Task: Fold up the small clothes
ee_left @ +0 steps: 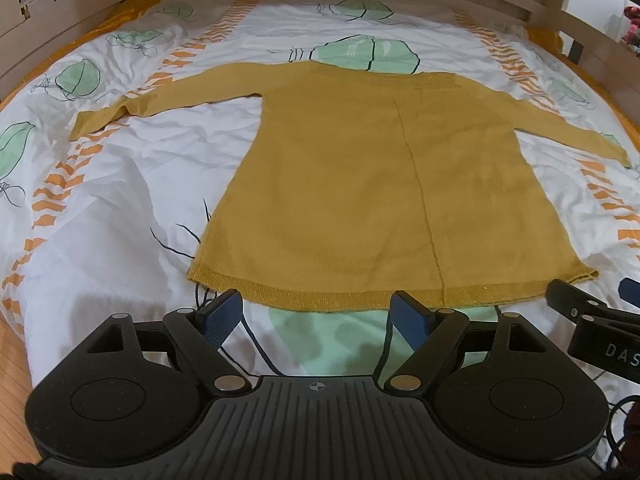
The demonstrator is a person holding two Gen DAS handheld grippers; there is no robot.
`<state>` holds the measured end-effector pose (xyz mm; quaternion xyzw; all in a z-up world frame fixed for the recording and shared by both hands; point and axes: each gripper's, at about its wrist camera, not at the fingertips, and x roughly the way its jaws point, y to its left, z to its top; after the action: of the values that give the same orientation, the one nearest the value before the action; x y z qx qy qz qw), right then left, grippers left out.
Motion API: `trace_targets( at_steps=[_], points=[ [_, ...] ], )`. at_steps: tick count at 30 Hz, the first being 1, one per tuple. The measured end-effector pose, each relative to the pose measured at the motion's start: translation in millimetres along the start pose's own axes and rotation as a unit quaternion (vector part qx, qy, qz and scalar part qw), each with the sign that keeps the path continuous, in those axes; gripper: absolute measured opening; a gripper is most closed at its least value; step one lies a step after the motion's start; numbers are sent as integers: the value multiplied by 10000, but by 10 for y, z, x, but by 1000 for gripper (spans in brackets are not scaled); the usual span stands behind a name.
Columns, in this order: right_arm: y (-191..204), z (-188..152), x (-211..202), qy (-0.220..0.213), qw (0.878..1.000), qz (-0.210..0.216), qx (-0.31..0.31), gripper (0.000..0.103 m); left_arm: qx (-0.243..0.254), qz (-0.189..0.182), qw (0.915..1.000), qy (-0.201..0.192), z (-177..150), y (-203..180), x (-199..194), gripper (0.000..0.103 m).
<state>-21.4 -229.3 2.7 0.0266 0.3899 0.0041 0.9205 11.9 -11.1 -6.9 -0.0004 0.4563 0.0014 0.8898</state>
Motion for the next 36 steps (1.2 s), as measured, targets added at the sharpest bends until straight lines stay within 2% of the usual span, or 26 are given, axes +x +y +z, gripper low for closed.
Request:
trace_targets(
  at_steps=[36],
  points=[
    [65, 42, 70, 122, 9998, 130, -77, 102, -97, -20, 9999, 141, 11, 41, 83, 81]
  ],
)
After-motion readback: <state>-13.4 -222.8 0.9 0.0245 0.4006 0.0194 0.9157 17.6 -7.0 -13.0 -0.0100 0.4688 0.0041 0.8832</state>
